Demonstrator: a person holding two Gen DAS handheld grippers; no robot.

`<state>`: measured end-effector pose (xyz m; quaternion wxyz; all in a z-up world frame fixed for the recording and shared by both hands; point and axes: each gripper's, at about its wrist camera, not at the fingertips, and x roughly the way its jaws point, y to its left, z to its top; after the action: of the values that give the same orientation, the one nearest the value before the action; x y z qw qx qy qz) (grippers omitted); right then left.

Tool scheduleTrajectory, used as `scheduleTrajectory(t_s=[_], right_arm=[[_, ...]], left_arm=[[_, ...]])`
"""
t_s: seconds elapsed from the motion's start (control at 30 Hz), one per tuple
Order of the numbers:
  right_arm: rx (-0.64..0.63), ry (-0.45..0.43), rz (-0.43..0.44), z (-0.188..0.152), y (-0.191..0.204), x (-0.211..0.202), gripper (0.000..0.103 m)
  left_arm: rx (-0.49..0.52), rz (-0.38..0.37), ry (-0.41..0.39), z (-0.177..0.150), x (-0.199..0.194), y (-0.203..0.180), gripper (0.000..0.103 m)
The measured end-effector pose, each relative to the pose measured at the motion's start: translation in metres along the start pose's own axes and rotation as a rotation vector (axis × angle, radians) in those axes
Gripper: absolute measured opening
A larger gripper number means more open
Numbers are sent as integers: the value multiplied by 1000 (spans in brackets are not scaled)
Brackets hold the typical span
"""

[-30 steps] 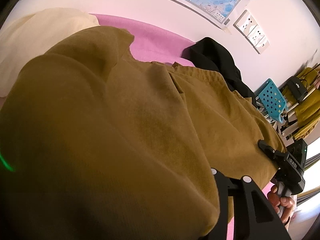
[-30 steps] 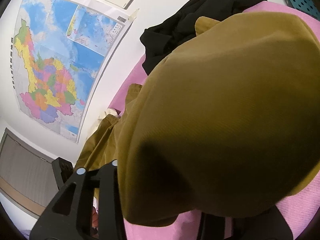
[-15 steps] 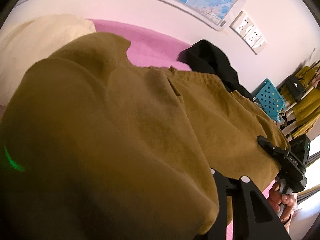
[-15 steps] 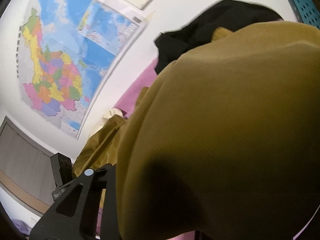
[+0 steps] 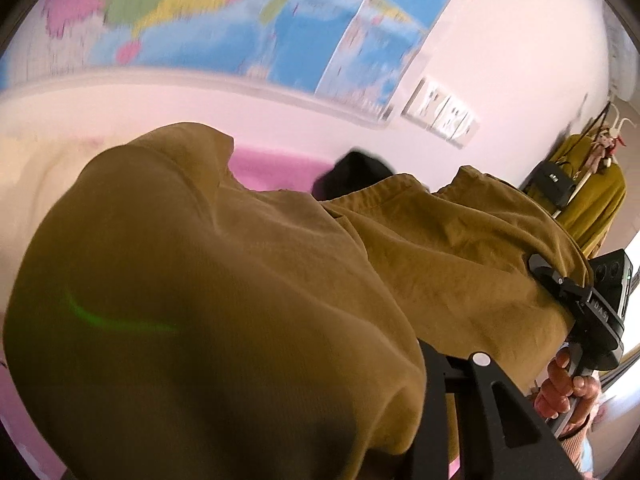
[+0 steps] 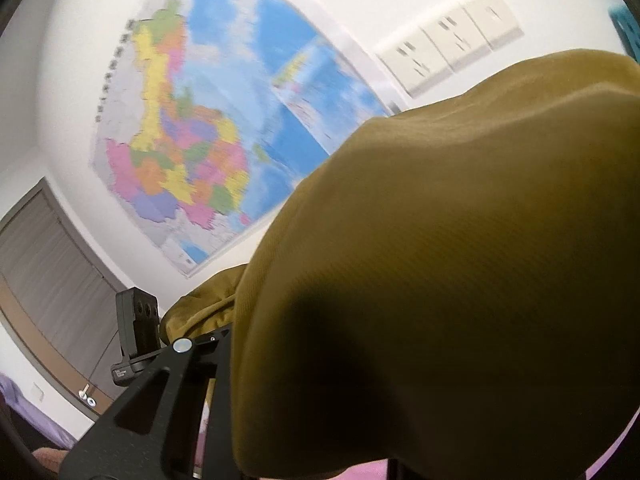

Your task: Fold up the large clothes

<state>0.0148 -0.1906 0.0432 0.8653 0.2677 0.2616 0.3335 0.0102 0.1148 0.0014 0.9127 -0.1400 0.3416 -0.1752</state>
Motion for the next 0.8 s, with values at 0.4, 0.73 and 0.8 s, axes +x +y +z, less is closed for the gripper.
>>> scheduleTrajectory(t_s=[0.4, 0.73, 0.8], right_arm=[[-115, -54, 182, 53, 76, 54, 22], [-170, 17, 393, 91, 134, 188, 22], [-170, 30, 427, 92, 147, 215, 22]], left_arm=[[44, 107, -240, 60, -88, 28, 33], [4, 340, -385, 104, -162, 107, 34], [-7, 393, -421, 113, -175, 128, 34]])
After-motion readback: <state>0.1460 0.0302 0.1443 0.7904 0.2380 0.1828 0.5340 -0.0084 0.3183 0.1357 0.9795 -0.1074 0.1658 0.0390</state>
